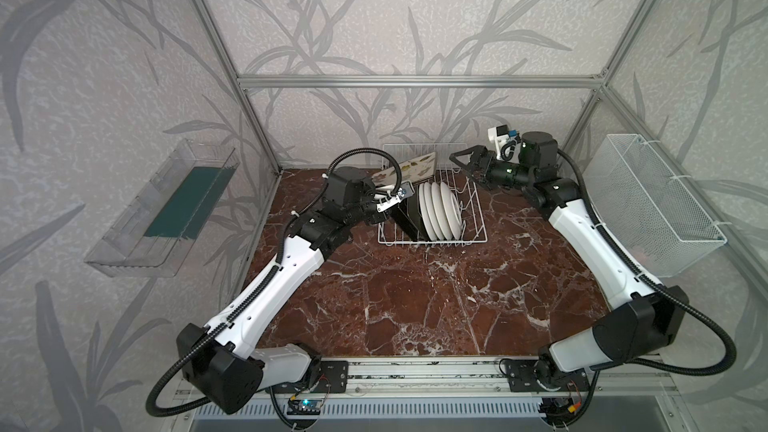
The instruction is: Unload the plates from the dish rack
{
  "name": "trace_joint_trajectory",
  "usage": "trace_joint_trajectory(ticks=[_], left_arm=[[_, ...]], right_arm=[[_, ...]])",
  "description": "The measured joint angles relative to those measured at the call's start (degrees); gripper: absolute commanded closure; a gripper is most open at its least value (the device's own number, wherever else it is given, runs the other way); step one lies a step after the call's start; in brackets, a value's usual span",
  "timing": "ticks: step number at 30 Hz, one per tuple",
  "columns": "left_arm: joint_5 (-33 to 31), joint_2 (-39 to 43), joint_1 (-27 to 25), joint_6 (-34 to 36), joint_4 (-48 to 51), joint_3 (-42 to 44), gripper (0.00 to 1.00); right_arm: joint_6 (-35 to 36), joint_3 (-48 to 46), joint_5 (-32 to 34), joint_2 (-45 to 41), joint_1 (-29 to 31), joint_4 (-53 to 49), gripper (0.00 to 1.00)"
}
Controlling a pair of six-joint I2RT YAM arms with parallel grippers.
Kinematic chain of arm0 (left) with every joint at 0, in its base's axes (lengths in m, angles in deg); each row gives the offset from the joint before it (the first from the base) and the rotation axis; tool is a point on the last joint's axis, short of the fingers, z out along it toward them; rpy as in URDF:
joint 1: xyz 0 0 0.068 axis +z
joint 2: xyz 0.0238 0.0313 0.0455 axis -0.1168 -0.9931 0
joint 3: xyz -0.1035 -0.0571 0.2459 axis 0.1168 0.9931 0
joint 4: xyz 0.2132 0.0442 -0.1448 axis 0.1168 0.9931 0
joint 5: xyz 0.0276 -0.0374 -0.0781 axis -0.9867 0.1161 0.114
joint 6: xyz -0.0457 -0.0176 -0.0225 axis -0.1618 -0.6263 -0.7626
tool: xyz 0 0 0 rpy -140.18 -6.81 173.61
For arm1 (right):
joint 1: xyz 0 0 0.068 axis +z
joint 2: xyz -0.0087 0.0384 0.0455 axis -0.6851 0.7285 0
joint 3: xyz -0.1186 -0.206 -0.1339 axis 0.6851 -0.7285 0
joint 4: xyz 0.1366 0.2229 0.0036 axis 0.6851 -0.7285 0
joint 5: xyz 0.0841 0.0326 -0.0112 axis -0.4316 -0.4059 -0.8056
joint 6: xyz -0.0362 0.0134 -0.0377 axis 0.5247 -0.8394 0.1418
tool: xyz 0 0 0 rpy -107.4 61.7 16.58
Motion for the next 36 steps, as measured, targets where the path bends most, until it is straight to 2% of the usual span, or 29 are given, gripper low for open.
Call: trace_joint_trajectory(ticks=[5,12,18,27,29,36], left_arm=[[-1.01,0.0,-0.52,4.24,-4.07,3.06,1.0],[-2.01,0.0,-1.09,6.21,-9.2,5.03,1.0],[-2.6,0.0,-1.75,8.22,-14.56,7.41,1.0],[-3.91,0.0,-1.88,11.21,-15.89,9.99,1.0],[-4.22,0.0,-1.9,11.67,-16.31,10.4,1.0],[-5.64,-0.35,-2.01,13.62,-18.25,11.08,0.97]], right_arm=[[-1.6,2.51,0.33,2.91,1.09,0.0,0.05],[-2.03,6.05,1.14,7.04,4.72,-1.27,0.05],[-3.37,7.37,1.46,9.84,5.99,-1.92,0.12],[-6.95,8.52,0.76,14.08,6.29,-2.12,0.37],[-7.63,8.52,0.37,14.27,6.38,-2.05,0.46],[-11.04,8.55,-2.12,15.67,6.54,-0.42,0.7]])
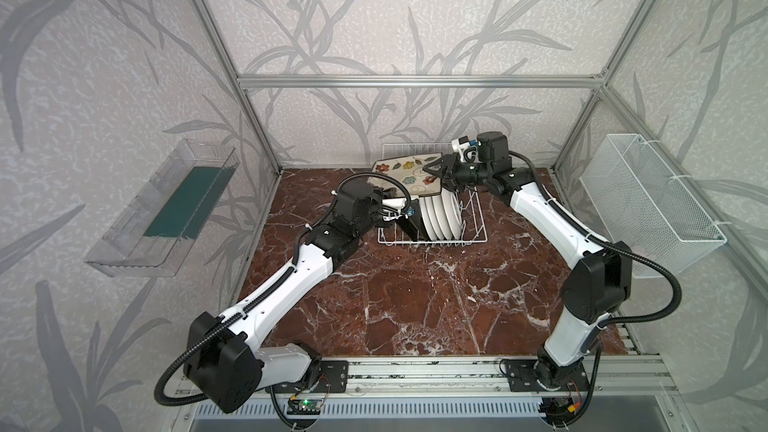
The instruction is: Unload the plates from the dish rack
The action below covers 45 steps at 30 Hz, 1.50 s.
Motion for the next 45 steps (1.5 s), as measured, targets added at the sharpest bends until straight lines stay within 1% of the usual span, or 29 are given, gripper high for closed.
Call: trace_joint_trajectory(ticks=[1,5,10,12,13,15,17,21,23,24,25,32,36,39,41,45], left_arm=[[-0.44,0.0,-0.02,0.79,-0.79,0.46,0.96],[-2.21,-0.11,-0.04,3.32,-2.21,1.86,0.87],[-3.1,-0.2,-0.15,4.57,-3.21,2.58,0.85],[-3.32,-0.24,-0.17,4.57,-3.67,2.67,0.84],[-3.52,-0.26,-0.22,4.59,-3.91,2.69,0.81],[-3.87,-0.39,-0.2,4.09,-4.83,2.73,0.71],[-3.96,-0.42,-0.2,2.29,-6.43,2.82,0.54],[-4.66,-0.55,-0.2,0.07,-9.27,2.99,0.32],[-5.29,-0.79,-0.2,-0.68,-10.38,2.99,0.14],[-5.6,-0.87,-0.2,-0.96,-10.75,2.95,0.02],[-5.88,-0.9,-0.2,-1.2,-11.43,2.93,0.01],[-8.13,-0.83,-0.2,-1.66,-14.4,2.91,0.01],[-8.92,-0.07,0.42,-4.55,-15.45,2.99,0.01],[-8.7,1.6,1.46,-8.9,-14.95,3.02,0.01],[-7.87,3.69,2.75,-13.22,-13.44,2.99,0.01],[-2.6,6.64,6.97,-23.04,-6.49,0.02,0.01]], right_arm=[[-0.59,0.04,-0.33,0.24,0.0,0.02,0.72],[-3.41,0.11,-0.74,1.4,-0.02,-0.96,0.85],[-6.62,0.07,-0.76,1.79,-0.09,-1.44,1.0],[-7.04,0.07,-0.79,1.79,-0.13,-1.03,1.0],[-7.23,0.07,-0.81,1.79,-0.2,-0.72,1.0],[-7.74,-0.28,-1.03,1.79,-0.35,0.26,1.0],[-8.35,-1.07,-1.66,1.79,-0.68,2.34,1.0],[-9.4,-2.47,-2.8,1.79,-1.55,4.83,1.0],[-9.66,-2.8,-2.82,1.79,-1.92,5.42,1.0],[-9.57,-2.84,-2.78,1.79,-2.08,5.55,1.0],[-9.62,-2.89,-2.75,1.79,-2.27,5.6,1.0],[-10.95,-3.69,-2.43,1.79,-4.79,8.2,1.0],[-11.76,-4.55,-1.73,1.79,-6.97,10.69,1.0],[-12.0,-6.05,-1.53,1.55,-8.85,12.2,1.0],[-11.93,-7.85,-1.46,1.14,-10.23,12.83,1.0],[-10.45,-9.49,-0.66,0.48,-12.07,11.34,1.0]])
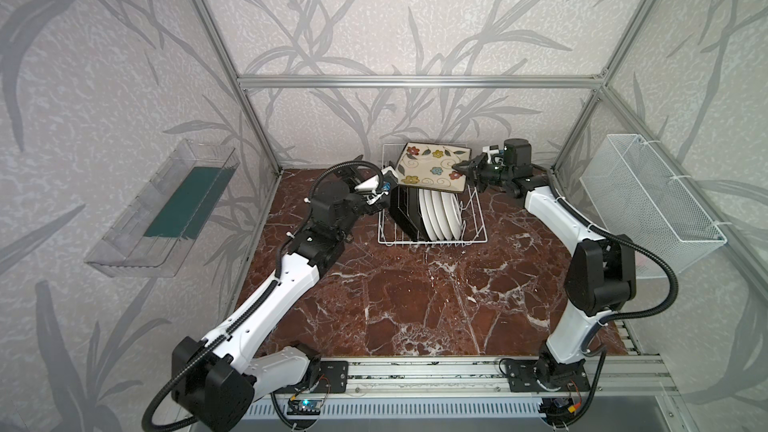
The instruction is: Unload the plates from the dish rack
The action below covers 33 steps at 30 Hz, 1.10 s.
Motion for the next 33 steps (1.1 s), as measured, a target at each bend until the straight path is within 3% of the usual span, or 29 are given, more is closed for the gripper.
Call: trace_joint_trajectory(ticks=[6,13,25,33], left_arm=[[10.25,-0.68,7.13,-18.34,10.03,-8.87,0.01],[16.28,-8.44,9.33,-35.5,22.16,-21.18,0.01],[34.64,-20.13,11.06,-52.09,29.24,-27.91,0.01],[45.31,-28.04,11.06,-57.2,29.83,-31.82,0.02]], right_arm=[[4.44,0.0,0.9,-1.7,-0.92,-2.56,1.0],[10.21,0.0,-0.59,-4.5,-0.76,-2.54,1.0],[12.33,-7.23,-5.05,-7.21,-0.72,9.68,1.0],[12.24,-7.56,-5.66,-7.21,0.22,14.03,1.0]])
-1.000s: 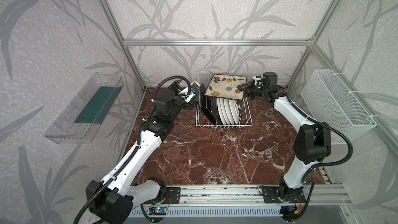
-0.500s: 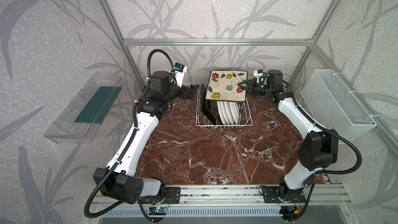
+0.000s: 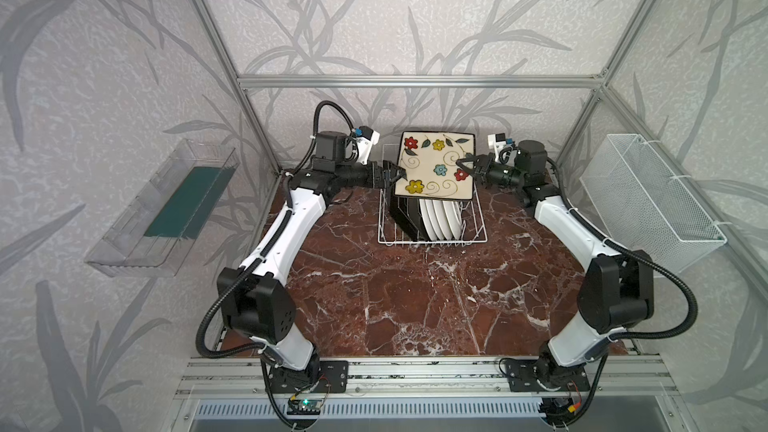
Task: Unload the plates from the dish rack
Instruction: 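Bring the left gripper to the flower plate's other edge, holding it with both grippers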
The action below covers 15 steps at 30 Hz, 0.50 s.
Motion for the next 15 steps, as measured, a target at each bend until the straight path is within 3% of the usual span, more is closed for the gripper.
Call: trace_joint_trajectory(ticks=[6,15], left_arm=[[3.82,-2.78,0.0,-1.44,0.17,-1.99,0.06],[8.72,-3.78,0.0,-5.03,-2.82,-2.36,0.23]], right_arm=[[-0.48,0.02,-0.83,0.0,1.95,2.75,1.0],[-1.31,0.02,-4.15,0.61,3.96,6.88,1.0]])
